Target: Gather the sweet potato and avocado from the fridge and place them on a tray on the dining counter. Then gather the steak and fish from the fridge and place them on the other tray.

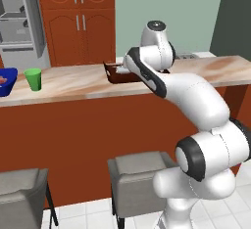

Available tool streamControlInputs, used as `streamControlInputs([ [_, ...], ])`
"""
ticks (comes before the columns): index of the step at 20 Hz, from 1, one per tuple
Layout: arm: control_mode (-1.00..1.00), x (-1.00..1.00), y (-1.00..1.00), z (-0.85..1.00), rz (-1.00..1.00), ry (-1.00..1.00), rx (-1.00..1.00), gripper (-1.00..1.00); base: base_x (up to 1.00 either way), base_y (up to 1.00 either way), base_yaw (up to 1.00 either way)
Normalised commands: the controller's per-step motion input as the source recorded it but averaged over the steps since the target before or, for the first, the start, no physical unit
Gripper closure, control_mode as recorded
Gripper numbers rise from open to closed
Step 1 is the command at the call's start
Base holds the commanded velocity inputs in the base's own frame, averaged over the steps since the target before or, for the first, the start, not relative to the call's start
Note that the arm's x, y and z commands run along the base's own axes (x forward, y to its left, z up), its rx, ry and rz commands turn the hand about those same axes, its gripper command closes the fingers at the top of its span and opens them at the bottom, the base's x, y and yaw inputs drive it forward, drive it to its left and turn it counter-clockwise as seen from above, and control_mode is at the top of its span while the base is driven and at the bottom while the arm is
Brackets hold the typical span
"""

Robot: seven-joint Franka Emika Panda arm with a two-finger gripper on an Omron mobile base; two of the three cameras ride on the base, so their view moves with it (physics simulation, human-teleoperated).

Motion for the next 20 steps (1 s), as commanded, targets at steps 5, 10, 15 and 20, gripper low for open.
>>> streamControlInputs([
  [5,-1.00,0.51,0.00,-0.19,0.00,0.05,-0.03,1.00,0.00,0.00,0.00],
  [10,-1.00,0.43,0.00,-0.20,0.00,0.01,-0.02,1.00,0.00,0.00,0.00],
  [15,-1.00,0.42,0.01,-0.23,0.00,0.00,-0.01,1.00,0.00,0.00,0.00],
  [20,-1.00,0.41,0.00,-0.24,0.00,0.00,0.00,1.00,0.00,0.00,0.00],
])
